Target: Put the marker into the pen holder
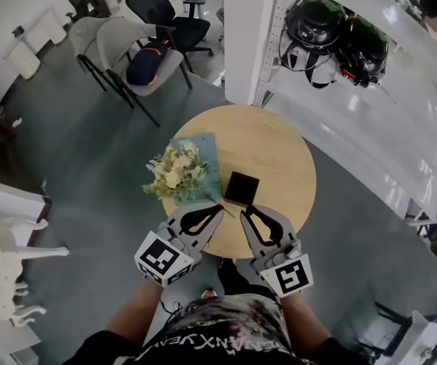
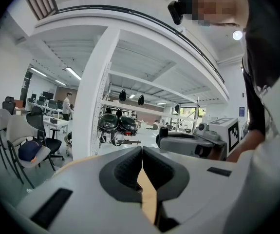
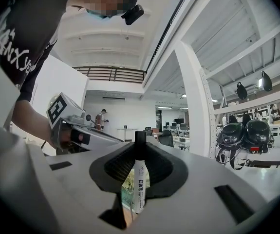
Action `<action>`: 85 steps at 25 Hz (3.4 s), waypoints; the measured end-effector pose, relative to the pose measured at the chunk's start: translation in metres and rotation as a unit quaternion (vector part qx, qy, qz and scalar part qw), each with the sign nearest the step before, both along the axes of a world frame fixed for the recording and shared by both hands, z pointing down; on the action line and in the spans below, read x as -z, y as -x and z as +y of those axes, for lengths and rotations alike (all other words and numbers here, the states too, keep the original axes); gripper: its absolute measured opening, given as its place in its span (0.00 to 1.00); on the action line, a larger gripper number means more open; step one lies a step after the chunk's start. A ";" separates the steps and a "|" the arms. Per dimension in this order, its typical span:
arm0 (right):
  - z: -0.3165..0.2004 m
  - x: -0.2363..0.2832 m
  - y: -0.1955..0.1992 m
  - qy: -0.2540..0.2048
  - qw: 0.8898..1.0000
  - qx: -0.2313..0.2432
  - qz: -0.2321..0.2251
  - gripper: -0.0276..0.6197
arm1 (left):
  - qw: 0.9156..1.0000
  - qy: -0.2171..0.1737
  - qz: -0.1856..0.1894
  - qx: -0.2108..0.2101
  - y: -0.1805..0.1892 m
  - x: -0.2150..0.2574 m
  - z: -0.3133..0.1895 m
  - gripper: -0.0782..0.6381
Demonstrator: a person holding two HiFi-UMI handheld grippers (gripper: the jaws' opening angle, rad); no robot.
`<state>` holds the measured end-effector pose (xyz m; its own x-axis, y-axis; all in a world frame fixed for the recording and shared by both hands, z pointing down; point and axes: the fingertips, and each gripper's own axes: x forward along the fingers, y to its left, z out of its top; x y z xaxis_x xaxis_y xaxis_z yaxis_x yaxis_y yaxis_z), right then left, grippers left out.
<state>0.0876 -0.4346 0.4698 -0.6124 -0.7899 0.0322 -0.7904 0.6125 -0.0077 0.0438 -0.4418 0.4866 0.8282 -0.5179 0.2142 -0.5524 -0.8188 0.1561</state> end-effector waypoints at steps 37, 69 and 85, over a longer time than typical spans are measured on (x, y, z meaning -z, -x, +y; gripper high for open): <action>-0.075 -0.163 -0.009 0.086 0.995 0.006 0.049 0.14 | 0.998 0.040 -0.057 0.004 -0.024 -0.119 -0.062 0.14; -0.057 -0.187 -0.017 0.173 0.977 -0.027 0.120 0.17 | 0.998 0.037 -0.054 0.005 -0.016 -0.114 -0.045 0.14; -0.013 -0.100 0.000 0.087 0.991 -0.019 0.095 0.23 | 0.999 0.022 -0.016 0.016 0.004 -0.075 -0.001 0.14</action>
<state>0.0874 -0.4476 0.5693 -0.5514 -0.7848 0.2831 -0.8106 0.5842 0.0407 0.0399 -0.4432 0.5616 0.8037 -0.5330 0.2646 -0.5834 -0.7935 0.1735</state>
